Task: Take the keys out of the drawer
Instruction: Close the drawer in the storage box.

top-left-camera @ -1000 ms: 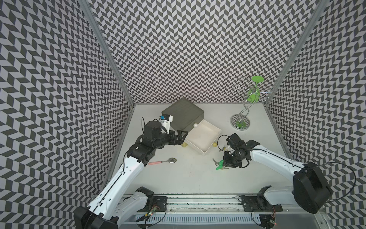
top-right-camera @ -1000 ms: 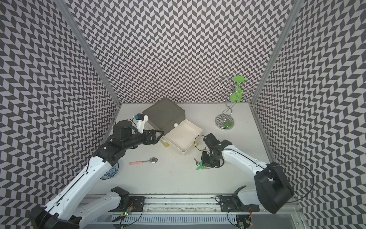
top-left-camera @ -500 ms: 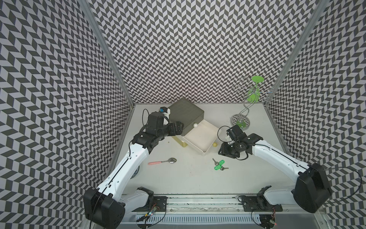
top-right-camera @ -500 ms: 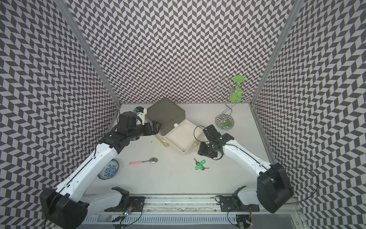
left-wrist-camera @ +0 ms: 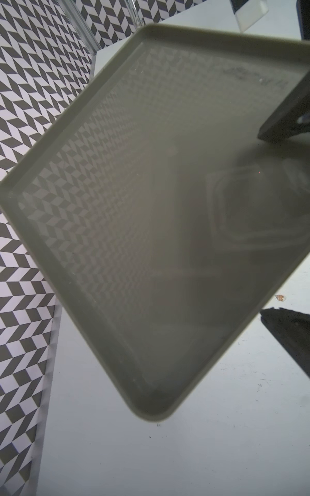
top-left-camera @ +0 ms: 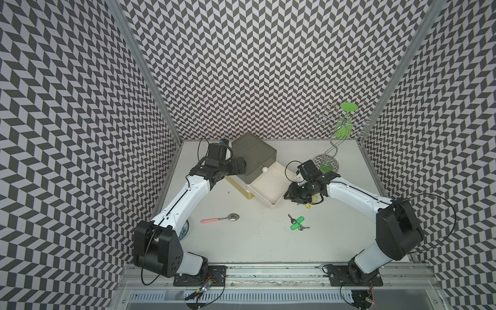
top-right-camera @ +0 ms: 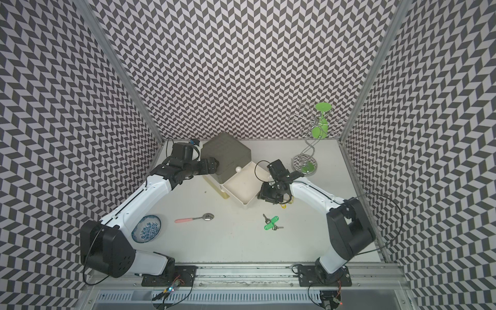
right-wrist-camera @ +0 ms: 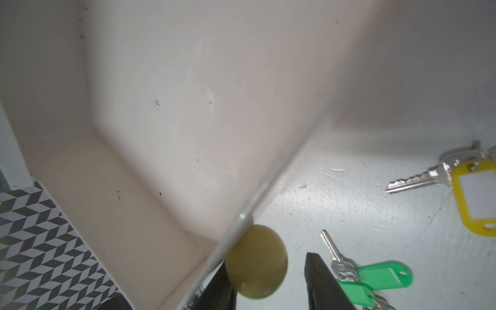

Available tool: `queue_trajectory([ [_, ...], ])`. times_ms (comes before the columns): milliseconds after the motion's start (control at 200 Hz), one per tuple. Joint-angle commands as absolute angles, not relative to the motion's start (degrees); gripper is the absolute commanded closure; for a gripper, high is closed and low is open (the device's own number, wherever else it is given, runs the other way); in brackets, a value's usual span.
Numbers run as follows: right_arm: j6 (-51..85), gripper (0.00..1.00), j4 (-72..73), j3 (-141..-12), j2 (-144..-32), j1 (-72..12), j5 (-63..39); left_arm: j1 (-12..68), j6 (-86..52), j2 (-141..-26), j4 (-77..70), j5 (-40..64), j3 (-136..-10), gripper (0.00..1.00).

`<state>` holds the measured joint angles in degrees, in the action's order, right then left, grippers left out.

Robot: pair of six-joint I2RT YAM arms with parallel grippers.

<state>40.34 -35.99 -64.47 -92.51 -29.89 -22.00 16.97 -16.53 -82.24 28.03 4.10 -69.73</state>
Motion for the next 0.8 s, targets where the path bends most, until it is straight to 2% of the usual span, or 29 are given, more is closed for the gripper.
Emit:
queue_trajectory([
  [0, 44.6, 0.55, -23.5, -66.0, -95.0, -30.6, -23.6, 16.8, -13.8, -84.0, 30.1, 2.4, -70.6, 0.00],
  [391, 47.6, 0.55, -12.4, -76.5, -107.9, -30.9, -26.0, 16.0, -12.4, -86.2, 30.5, 3.6, -70.4, 0.00],
  [701, 50.6, 0.53, -1.4, -75.9, -112.5, -30.9, -29.7, 15.7, -12.3, -86.0, 30.5, 4.5, -69.1, 0.00],
  [796, 51.6, 0.51, 3.3, -71.5, -110.8, -30.7, -30.5, 15.5, -12.1, -85.8, 30.8, 4.6, -69.0, 0.00],
])
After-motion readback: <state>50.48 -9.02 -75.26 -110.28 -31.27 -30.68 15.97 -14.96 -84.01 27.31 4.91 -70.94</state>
